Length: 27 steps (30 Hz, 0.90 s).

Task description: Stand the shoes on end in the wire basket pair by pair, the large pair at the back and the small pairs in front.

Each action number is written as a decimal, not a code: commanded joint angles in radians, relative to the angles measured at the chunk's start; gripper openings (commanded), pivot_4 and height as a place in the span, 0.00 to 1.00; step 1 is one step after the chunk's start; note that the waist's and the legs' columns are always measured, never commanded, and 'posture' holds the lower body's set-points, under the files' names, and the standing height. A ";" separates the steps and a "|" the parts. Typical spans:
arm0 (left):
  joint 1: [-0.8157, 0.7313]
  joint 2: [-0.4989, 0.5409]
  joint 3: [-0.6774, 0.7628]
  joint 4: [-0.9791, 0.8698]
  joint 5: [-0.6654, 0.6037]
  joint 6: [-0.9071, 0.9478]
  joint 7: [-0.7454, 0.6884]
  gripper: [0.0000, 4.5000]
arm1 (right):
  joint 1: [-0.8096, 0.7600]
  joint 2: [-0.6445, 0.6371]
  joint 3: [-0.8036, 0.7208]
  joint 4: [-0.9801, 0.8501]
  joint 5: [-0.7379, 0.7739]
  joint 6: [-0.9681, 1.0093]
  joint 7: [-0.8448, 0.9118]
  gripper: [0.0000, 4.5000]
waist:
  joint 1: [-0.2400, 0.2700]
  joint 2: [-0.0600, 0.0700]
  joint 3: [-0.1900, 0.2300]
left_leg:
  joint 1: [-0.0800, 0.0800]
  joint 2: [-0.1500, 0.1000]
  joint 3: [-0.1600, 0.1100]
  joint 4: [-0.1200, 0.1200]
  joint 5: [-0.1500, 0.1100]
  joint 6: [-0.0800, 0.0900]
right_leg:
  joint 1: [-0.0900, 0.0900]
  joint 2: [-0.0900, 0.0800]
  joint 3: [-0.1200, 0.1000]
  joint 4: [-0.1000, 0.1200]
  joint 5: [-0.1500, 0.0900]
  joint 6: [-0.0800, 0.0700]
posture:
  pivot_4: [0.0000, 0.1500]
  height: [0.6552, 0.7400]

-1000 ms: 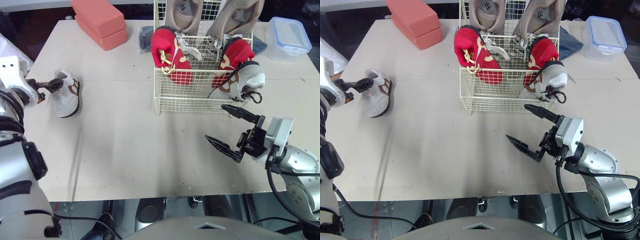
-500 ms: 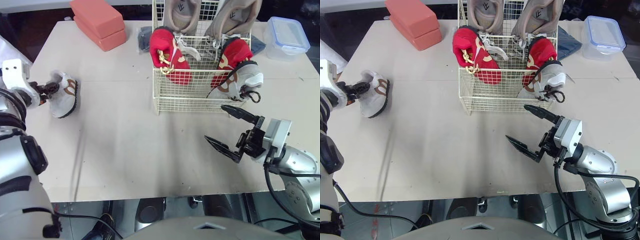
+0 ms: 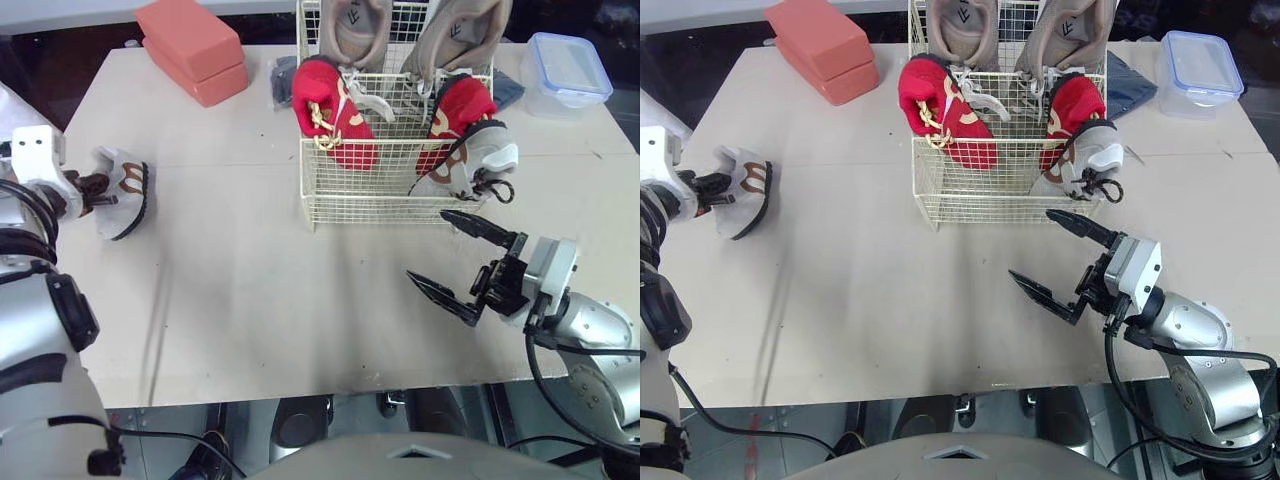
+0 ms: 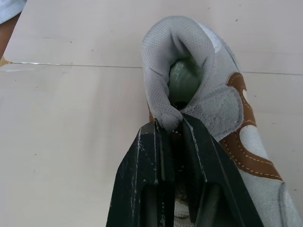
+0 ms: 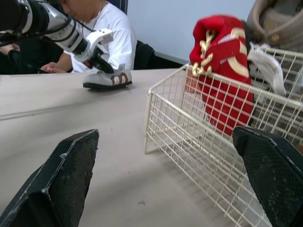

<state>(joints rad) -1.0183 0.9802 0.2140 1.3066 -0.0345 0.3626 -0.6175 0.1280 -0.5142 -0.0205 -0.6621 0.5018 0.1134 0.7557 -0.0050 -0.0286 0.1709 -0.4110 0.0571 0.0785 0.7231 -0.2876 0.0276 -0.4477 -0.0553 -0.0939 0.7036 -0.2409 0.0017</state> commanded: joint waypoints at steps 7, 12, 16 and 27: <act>0.034 0.009 0.152 -0.045 -0.129 -0.117 -0.038 0.01 | -0.038 -0.029 -0.070 -0.018 0.079 0.016 0.006 1.00 | 0.001 -0.001 0.000 | -0.003 0.000 -0.003 0.004 0.000 0.000 | 0.000 0.000 -0.001 0.001 0.000 -0.001 | 1.00 0.36; 0.124 -0.033 0.288 -0.263 -0.283 -0.213 -0.123 0.01 | -0.055 -0.044 -0.078 -0.002 0.107 0.026 0.018 1.00 | 0.010 -0.006 0.001 | -0.007 0.001 -0.006 0.010 0.000 0.000 | 0.000 -0.001 -0.002 0.001 0.002 -0.004 | 1.00 0.36; 0.302 -0.128 0.381 -0.644 -0.404 -0.153 -0.072 0.01 | -0.084 -0.061 -0.087 -0.023 0.146 0.065 0.007 1.00 | 0.016 -0.007 0.001 | -0.008 0.000 -0.005 0.013 -0.001 0.001 | 0.000 -0.008 -0.002 0.002 0.002 -0.004 | 1.00 0.36; 0.594 -0.444 0.409 -1.579 -0.688 -0.039 0.178 0.01 | -0.141 -0.087 -0.112 0.024 0.193 0.101 0.035 1.00 | 0.021 -0.008 0.001 | -0.006 0.000 -0.006 0.014 -0.001 0.001 | 0.002 -0.009 -0.001 0.005 0.002 -0.004 | 1.00 0.36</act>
<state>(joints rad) -0.4227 0.5359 0.6206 -0.1516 -0.6728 0.3235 -0.4664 -0.0046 -0.5945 -0.0984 -0.6254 0.6838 0.2286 0.7804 0.0162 -0.0367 0.1716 -0.4163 0.0565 0.0721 0.7368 -0.2886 0.0286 -0.4446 -0.0645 -0.0950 0.7087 -0.2384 -0.0023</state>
